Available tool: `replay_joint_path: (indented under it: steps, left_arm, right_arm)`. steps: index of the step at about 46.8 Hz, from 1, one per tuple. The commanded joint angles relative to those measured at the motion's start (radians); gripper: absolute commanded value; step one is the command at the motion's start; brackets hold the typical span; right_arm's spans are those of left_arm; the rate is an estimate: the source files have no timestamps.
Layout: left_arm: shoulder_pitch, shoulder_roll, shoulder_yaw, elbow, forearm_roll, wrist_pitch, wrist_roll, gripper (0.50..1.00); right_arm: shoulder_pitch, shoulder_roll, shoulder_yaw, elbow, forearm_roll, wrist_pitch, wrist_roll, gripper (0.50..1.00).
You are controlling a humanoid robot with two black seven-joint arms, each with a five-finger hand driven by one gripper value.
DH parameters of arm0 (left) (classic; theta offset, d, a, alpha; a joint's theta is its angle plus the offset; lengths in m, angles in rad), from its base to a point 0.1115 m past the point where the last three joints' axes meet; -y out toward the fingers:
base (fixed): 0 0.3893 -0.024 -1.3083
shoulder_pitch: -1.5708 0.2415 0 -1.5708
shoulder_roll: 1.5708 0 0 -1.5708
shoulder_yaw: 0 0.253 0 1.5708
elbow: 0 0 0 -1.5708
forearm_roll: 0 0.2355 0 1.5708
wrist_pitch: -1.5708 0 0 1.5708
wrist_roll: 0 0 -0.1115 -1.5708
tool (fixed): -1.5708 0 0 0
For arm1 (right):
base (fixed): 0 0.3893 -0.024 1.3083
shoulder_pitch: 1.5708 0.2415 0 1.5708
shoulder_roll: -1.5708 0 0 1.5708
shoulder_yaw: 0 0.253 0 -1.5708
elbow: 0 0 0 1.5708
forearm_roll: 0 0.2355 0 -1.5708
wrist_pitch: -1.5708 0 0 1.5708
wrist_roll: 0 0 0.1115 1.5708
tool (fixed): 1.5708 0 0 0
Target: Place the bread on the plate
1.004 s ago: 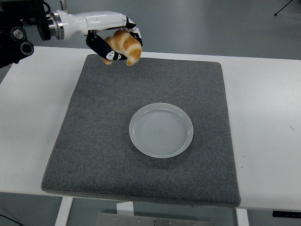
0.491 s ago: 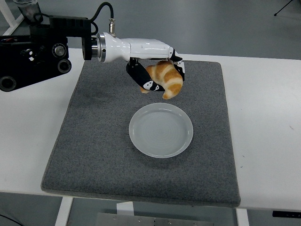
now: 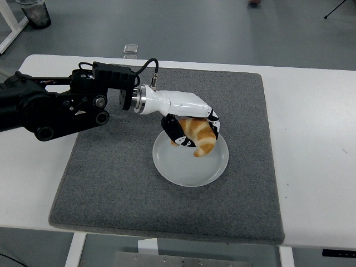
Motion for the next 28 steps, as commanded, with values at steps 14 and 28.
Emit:
replay_joint_path:
  steps: [14, 28]
  left_arm:
    - [0.058, 0.001, 0.018, 0.023, 0.047, 0.008, 0.003, 0.500]
    - [0.062, 0.008, 0.043, 0.045, 0.101, 0.015, 0.018, 0.500]
  right_arm:
    - [0.000, 0.000, 0.000, 0.000, 0.000, 0.000, 0.000, 0.952]
    - [0.000, 0.000, 0.000, 0.000, 0.000, 0.000, 0.000, 0.952]
